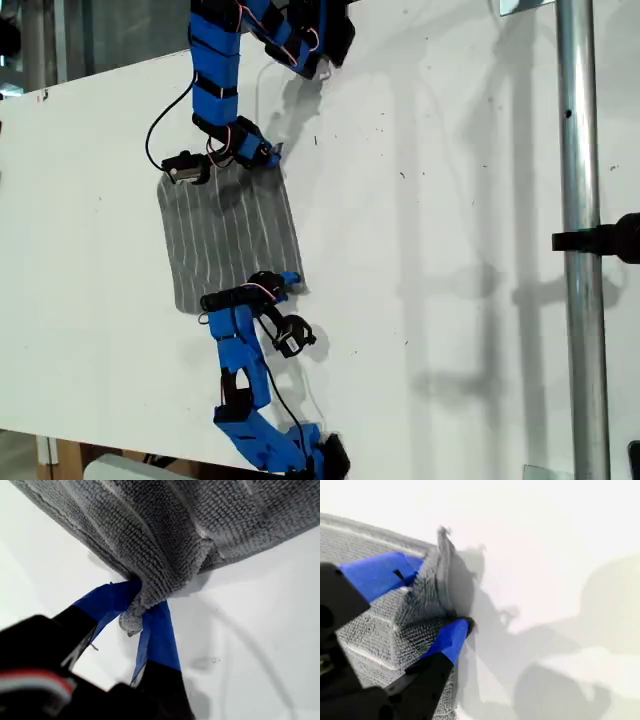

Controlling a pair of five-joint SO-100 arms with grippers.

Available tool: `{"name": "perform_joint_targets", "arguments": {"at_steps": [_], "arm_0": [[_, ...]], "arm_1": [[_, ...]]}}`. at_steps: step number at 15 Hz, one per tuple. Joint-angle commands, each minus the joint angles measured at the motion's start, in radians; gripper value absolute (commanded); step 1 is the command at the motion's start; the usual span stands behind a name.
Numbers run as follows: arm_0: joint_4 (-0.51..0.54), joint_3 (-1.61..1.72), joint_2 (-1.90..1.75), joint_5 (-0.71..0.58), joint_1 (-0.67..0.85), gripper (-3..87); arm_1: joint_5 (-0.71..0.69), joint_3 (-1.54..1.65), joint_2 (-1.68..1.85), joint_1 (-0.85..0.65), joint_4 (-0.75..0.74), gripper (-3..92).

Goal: Grasp corners of a towel and fold twice.

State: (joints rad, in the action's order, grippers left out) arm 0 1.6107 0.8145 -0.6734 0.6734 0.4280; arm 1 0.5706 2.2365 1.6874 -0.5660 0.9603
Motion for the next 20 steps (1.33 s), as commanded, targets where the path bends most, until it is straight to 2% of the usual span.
{"name": "perform_joint_targets", "arguments": {"at_steps": [1, 6, 9, 12, 13, 16, 20], "arm_0": [[0.021, 0.017, -0.003, -0.011, 0.000, -1.5], [0.025, 0.069, -0.127, 0.000, -0.038, -1.5], [0.031, 0.126, -0.264, 0.005, -0.091, -1.5], [-0.003, 0.288, -0.420, 0.091, -0.130, -1.6], [-0.034, 0.364, -0.485, 0.109, -0.143, -1.6], [-0.040, 0.469, -0.571, 0.167, -0.193, -1.6], [-0.032, 0.494, -0.621, 0.267, -0.371, -1.6]], "arm_1": [[0.009, -0.006, 0.055, -0.008, -0.012, -0.2], [0.020, 0.021, 0.106, 0.003, 0.002, -0.2], [0.063, 0.035, 0.255, 0.061, 0.087, -0.3], [0.124, 0.040, 0.394, 0.152, 0.178, -0.3], [0.143, 0.041, 0.423, 0.189, 0.198, -0.3], [0.242, 0.032, 0.448, 0.345, 0.216, -0.3], [0.420, 0.005, 0.446, 0.632, 0.212, -0.3]]}}
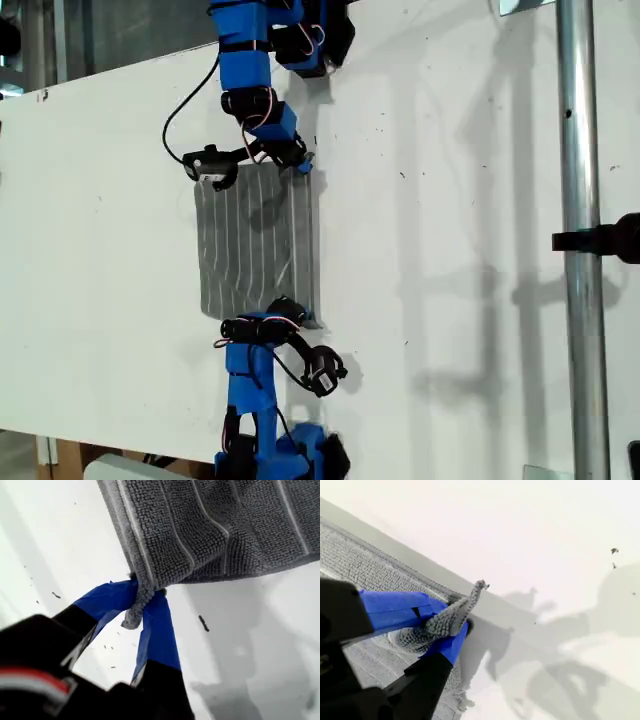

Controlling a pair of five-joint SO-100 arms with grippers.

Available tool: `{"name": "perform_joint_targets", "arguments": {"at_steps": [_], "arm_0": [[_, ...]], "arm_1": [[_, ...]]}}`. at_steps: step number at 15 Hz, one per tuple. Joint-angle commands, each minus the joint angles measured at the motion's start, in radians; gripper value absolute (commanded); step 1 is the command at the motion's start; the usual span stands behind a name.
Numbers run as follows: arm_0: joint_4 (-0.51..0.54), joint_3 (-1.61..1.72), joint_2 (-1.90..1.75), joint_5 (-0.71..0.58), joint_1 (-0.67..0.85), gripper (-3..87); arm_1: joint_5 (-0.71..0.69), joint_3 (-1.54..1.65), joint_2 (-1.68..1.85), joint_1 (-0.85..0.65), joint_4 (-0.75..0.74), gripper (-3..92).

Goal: Grasp corners of a towel and fold twice.

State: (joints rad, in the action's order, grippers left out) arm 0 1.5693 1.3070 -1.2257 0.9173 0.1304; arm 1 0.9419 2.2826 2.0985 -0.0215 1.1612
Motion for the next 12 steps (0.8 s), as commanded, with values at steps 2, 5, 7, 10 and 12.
{"name": "perform_joint_targets", "arguments": {"at_steps": [2, 5, 7, 10, 12], "arm_0": [[0.015, 0.009, -0.098, 0.063, -0.184, -1.6], [0.000, 0.028, -0.146, 0.121, -0.262, -1.6], [-0.028, 0.100, -0.184, 0.072, -0.153, -1.6], [-0.055, 0.110, -0.184, -0.138, 0.146, -1.6], [-0.074, 0.041, -0.169, -0.282, 0.336, -1.6]], "arm_1": [[0.115, -0.069, 0.034, 0.213, 0.011, -0.3], [0.135, -0.100, 0.038, 0.255, 0.009, -0.3], [0.060, -0.078, 0.046, 0.104, 0.014, -0.3], [-0.184, -0.087, 0.052, -0.255, -0.006, -0.3], [-0.367, -0.133, 0.026, -0.486, -0.037, -0.3]]}}
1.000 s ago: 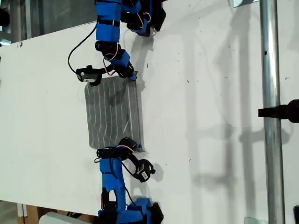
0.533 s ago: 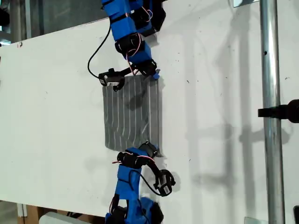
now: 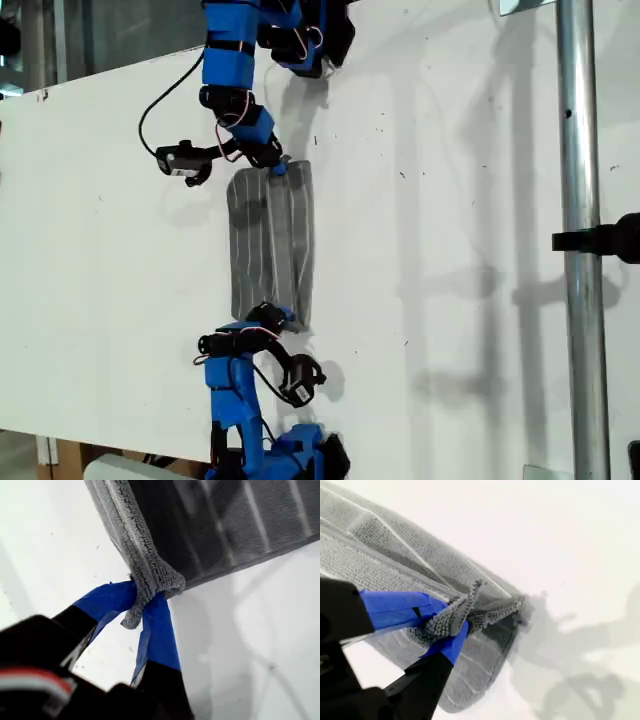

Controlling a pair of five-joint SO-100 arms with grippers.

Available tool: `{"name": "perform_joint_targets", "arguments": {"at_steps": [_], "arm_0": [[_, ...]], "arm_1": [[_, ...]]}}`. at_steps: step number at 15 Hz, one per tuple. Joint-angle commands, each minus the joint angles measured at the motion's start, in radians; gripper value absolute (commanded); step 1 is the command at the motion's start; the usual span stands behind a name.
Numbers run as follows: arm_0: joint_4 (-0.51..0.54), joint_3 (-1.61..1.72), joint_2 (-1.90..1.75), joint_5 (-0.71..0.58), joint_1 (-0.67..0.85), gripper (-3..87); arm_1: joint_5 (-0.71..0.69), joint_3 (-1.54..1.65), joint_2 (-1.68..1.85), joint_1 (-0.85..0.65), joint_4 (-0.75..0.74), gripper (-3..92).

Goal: Grasp corners of a towel and fold twice.

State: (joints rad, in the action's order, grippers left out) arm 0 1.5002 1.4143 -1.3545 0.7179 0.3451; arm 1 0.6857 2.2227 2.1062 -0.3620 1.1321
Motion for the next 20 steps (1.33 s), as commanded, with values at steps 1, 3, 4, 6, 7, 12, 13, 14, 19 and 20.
{"name": "perform_joint_targets", "arguments": {"at_steps": [1, 3, 4, 6, 7, 12, 13, 14, 19, 20], "arm_0": [[-0.005, -0.123, -0.023, -0.140, 0.195, -1.6], [-0.005, -0.229, 0.017, -0.212, 0.304, -1.6], [-0.008, -0.273, 0.023, -0.233, 0.337, -1.6], [-0.008, -0.337, 0.008, -0.247, 0.370, -1.6], [-0.011, -0.342, -0.005, -0.249, 0.377, -1.6], [-0.071, -0.138, -0.008, -0.210, 0.345, -1.6], [-0.086, -0.095, -0.005, -0.198, 0.333, -1.6], [-0.097, -0.066, 0.002, -0.187, 0.318, -1.6], [-0.106, -0.066, 0.164, -0.137, 0.282, -1.0], [-0.112, -0.084, 0.206, -0.132, 0.279, 2.5]], "arm_1": [[-0.172, -0.107, -0.009, -0.232, -0.023, -0.3], [-0.265, -0.161, -0.040, -0.345, -0.100, -0.3], [-0.299, -0.189, -0.051, -0.391, -0.144, -0.3], [-0.336, -0.241, -0.052, -0.456, -0.209, -0.3], [-0.344, -0.281, -0.058, -0.462, -0.202, -0.3], [-0.264, -0.114, -0.057, -0.314, -0.232, -0.3], [-0.232, -0.067, -0.060, -0.278, -0.236, -0.3], [-0.201, -0.028, -0.061, -0.249, -0.241, -0.3], [-0.146, 0.095, -0.172, -0.249, -0.325, -0.3], [-0.146, 0.095, -0.224, -0.259, -0.357, -0.3]]}}
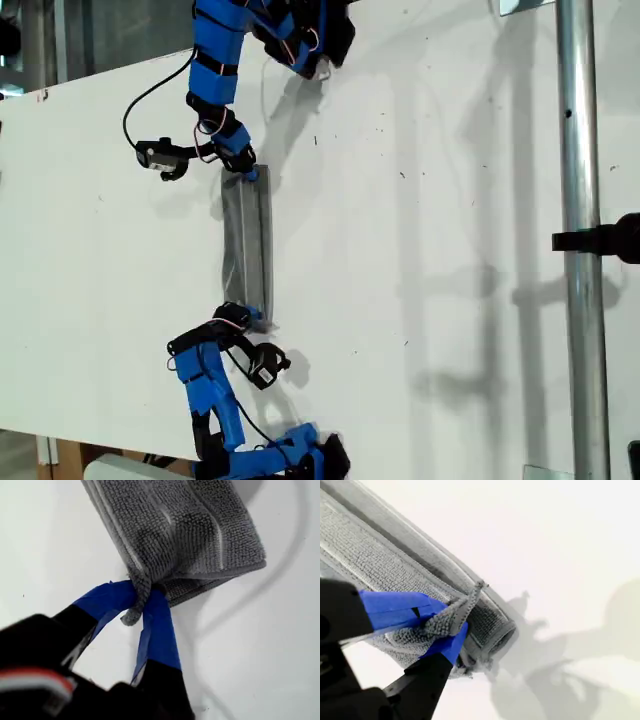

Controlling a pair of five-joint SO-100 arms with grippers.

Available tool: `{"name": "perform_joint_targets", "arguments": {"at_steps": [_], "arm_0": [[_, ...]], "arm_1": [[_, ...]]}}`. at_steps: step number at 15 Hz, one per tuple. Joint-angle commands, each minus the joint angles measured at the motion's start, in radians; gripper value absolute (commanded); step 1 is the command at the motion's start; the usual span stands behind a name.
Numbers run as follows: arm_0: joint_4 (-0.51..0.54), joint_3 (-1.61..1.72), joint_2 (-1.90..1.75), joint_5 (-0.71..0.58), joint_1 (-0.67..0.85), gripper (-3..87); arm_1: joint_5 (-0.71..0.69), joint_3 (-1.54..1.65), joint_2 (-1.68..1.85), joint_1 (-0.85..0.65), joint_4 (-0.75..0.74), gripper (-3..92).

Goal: Grasp corners of a towel and fold twice.

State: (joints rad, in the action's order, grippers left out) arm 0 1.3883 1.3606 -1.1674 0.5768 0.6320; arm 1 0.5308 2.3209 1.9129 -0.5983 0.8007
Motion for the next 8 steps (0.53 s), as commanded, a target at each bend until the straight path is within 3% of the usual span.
{"name": "perform_joint_targets", "arguments": {"at_steps": [1, 3, 5, 8], "arm_0": [[0.000, -0.054, 0.057, 0.015, -0.006, 6.7], [0.005, -0.063, 0.075, 0.038, 0.020, 14.6], [0.051, -0.055, 0.026, 0.072, 0.048, 25.1], [0.114, 0.008, -0.167, 0.103, 0.069, 22.0]], "arm_1": [[0.009, -0.023, -0.080, -0.037, -0.040, -0.3], [0.009, -0.075, -0.121, -0.057, -0.008, 1.3], [0.015, -0.101, -0.101, -0.058, 0.058, 15.8], [0.071, -0.123, 0.127, -0.034, 0.270, 22.5]]}}
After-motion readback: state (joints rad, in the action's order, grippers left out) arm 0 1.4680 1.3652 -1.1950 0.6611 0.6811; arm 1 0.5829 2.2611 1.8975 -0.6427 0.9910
